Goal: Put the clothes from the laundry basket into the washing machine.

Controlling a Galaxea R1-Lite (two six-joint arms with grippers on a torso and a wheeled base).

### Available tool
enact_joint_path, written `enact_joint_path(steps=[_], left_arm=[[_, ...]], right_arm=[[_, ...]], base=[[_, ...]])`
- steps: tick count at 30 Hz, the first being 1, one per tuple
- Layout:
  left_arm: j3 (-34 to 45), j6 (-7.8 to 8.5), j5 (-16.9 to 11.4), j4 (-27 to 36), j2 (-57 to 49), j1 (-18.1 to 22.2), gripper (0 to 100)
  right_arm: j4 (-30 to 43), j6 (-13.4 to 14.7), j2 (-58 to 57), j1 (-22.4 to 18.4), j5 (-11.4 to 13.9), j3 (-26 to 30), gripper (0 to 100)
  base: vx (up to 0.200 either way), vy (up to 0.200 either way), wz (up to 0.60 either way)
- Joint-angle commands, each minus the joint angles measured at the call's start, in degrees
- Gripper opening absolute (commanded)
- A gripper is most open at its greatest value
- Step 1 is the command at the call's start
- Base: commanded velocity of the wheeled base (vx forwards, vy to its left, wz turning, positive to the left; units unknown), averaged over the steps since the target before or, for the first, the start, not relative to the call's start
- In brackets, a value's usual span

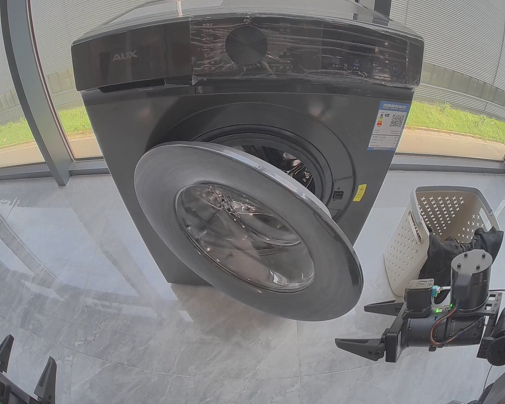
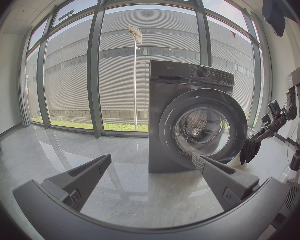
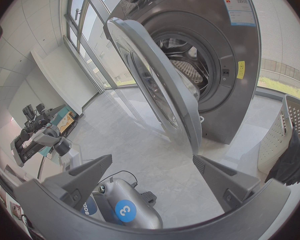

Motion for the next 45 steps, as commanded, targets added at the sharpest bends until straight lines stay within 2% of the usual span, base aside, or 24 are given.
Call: enact_joint_path(steps=[1, 2, 3, 4, 6, 12, 16, 20, 24, 29, 34, 37, 41, 45], left_arm=[[0.92, 0.07, -0.01, -0.02, -0.96, -0.02, 100], [0.92, 0.07, -0.01, -0.02, -0.96, -0.02, 100], [0.92, 0.07, -0.01, -0.02, -0.96, -0.02, 100], [0.92, 0.07, -0.01, -0.02, -0.96, -0.02, 100], [0.92, 0.07, -0.01, 0.06, -0.96, -0.02, 100], [0.92, -0.02, -0.01, -0.02, -0.96, -0.02, 100], [0.92, -0.02, -0.01, 0.06, -0.96, -0.02, 100], [0.92, -0.02, -0.01, 0.06, -0.96, -0.02, 100], [0.92, -0.02, -0.01, 0.06, -0.96, -0.02, 100], [0.92, -0.02, -0.01, 0.06, -0.96, -0.02, 100], [0.92, -0.02, -0.01, 0.06, -0.96, -0.02, 100], [0.92, -0.02, -0.01, 0.06, -0.96, -0.02, 100], [0.92, -0.02, -0.01, 0.06, -0.96, -0.02, 100], [0.92, -0.02, -0.01, 0.06, -0.96, -0.02, 100]], right_arm=[[-0.26, 0.72, -6.50, -0.98, -0.10, 2.34, 100], [-0.26, 0.72, -6.68, -1.50, -0.10, 2.34, 100], [-0.26, 0.28, -7.12, -4.49, -0.01, 1.81, 100], [-0.26, -0.07, -7.12, -5.81, 0.16, 1.63, 100], [-0.17, -0.07, -6.76, -7.13, 0.34, 0.58, 100], [-0.79, 0.19, 2.64, -4.32, 0.16, -3.20, 100], [-6.06, 0.37, 8.09, -1.42, -0.19, -4.34, 100], [-11.25, 0.37, 10.73, -0.45, -0.27, -3.90, 100], [-13.27, 0.37, 11.34, -0.36, -0.27, -1.97, 100], [-17.31, 0.28, 8.53, 1.04, -0.27, 5.06, 100], [-23.37, 0.54, 6.42, 0.96, -0.01, 6.29, 100], [-24.96, 1.69, 4.57, 0.52, 0.25, 5.85, 100], [-25.04, 3.01, 3.26, -1.07, 0.08, 3.22, 100], [-25.13, 5.20, 2.99, -4.58, 0.25, -0.65, 100]], base=[[0.000, 0.000, 0.00], [0.000, 0.000, 0.00], [0.000, 0.000, 0.00], [0.000, 0.000, 0.00], [0.000, 0.000, 0.00], [0.000, 0.000, 0.00], [0.000, 0.000, 0.00], [0.000, 0.000, 0.00], [0.000, 0.000, 0.00], [0.000, 0.000, 0.00], [0.000, 0.000, 0.00], [0.000, 0.000, 0.00], [0.000, 0.000, 0.00], [0.000, 0.000, 0.00]])
